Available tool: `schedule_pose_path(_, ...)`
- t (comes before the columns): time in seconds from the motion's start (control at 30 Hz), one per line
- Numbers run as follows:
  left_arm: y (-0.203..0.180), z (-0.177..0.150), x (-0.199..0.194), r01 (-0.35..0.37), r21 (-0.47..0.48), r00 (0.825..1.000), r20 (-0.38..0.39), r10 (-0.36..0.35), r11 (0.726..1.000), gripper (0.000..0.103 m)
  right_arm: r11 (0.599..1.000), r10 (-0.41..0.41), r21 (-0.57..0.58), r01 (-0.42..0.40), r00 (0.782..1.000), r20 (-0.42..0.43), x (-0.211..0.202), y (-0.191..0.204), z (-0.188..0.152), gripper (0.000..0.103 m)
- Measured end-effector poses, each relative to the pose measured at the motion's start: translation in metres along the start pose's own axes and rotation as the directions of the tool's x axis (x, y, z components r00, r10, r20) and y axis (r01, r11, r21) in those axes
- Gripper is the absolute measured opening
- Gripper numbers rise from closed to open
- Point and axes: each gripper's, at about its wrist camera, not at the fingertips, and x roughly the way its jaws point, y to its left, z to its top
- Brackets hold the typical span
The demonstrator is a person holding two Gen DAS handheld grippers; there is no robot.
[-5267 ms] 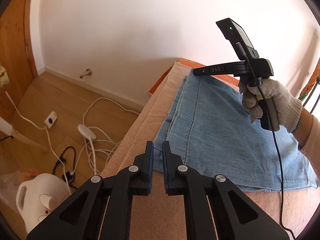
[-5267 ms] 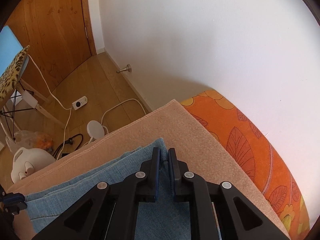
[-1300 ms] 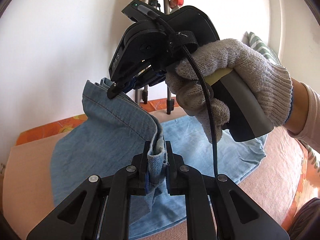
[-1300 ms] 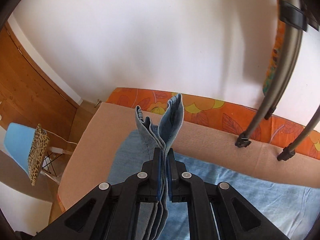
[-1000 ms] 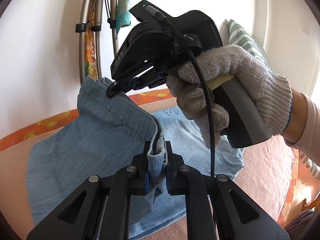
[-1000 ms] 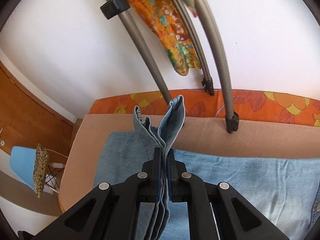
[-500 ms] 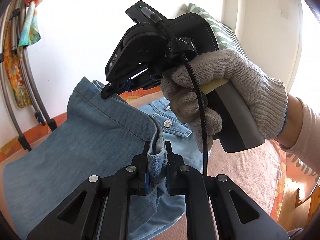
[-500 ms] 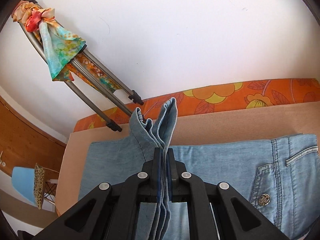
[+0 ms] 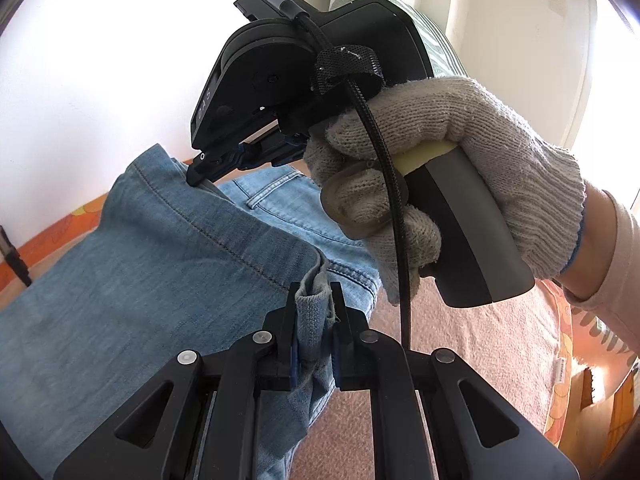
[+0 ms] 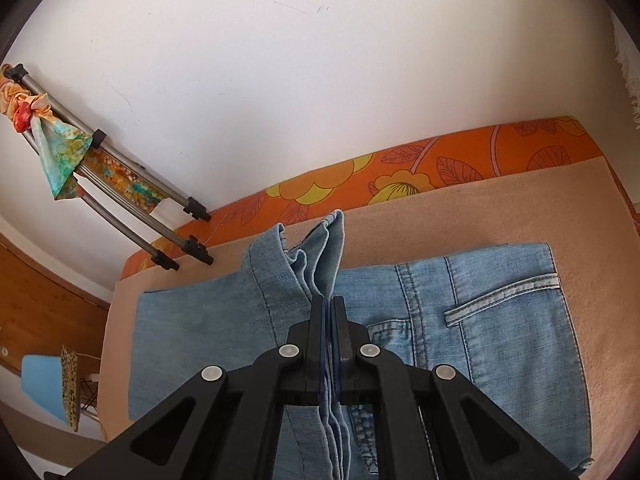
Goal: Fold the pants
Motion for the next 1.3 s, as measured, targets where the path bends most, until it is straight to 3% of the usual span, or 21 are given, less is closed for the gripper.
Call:
schedule_pose_path(0.37,-0.019,0.012,0.010,0.019,0.014,1.000,0.012,-0.019,1.000,0.010,1.000,-0.013,0.001,0.013,0.999,0.030,-0.009,-0.021,0.000,0.000)
schedule_pose_path(0.47,-0.020,0.006,0.018,0.027,-0.004,1.000,-0.007,-0.027,1.000,0.010,0.999,-0.003,0.039,0.001,0.999,0.034,-0.011,-0.035,0.000,0.008)
schedule_pose_path(0.57,-0.017,0.004,0.024,0.030,-0.009,1.000,-0.008,-0.030,1.000,0.010,0.996,0.039,0.074,-0.040,0.999,0.027,-0.016,-0.047,0.001,0.039)
schedule_pose_path(0.6,-0.016,0.003,0.024,0.028,-0.008,1.000,-0.005,-0.028,1.000,0.010,0.997,0.036,0.061,-0.037,0.999,0.021,-0.017,-0.047,0.001,0.045)
schedule_pose_path(0.7,-0.016,0.003,0.025,0.022,0.001,1.000,-0.003,-0.022,1.000,0.010,0.999,0.032,0.007,-0.031,0.999,-0.013,-0.013,-0.042,-0.001,0.044)
schedule_pose_path(0.83,-0.037,0.001,0.016,0.045,0.042,0.999,-0.020,-0.044,0.998,0.018,0.998,-0.042,-0.045,0.040,0.998,-0.047,0.002,-0.034,-0.004,0.043)
schedule_pose_path(0.9,-0.044,-0.002,0.000,0.036,0.091,0.999,-0.019,-0.034,0.995,0.018,0.996,-0.086,-0.039,0.084,0.995,-0.048,0.007,-0.037,-0.005,0.039)
schedule_pose_path(1.0,-0.036,-0.007,-0.031,0.061,0.072,0.998,-0.021,-0.059,0.996,0.031,0.999,-0.045,0.023,0.046,0.999,-0.022,-0.002,-0.048,-0.008,0.040)
schedule_pose_path(1.07,-0.026,-0.013,-0.054,0.053,0.064,0.999,-0.012,-0.052,0.997,0.033,0.998,-0.029,0.055,0.030,0.999,-0.014,-0.010,-0.054,-0.011,0.040)
schedule_pose_path(1.17,-0.004,-0.023,-0.092,-0.001,0.058,1.000,-0.012,0.002,0.998,0.038,0.997,-0.013,0.073,0.014,1.000,-0.006,-0.023,-0.058,-0.021,0.040)
schedule_pose_path(1.3,0.037,-0.043,-0.133,-0.131,0.045,0.991,-0.026,0.132,0.990,0.042,0.996,0.012,0.083,-0.011,1.000,-0.007,-0.040,-0.054,-0.044,0.040)
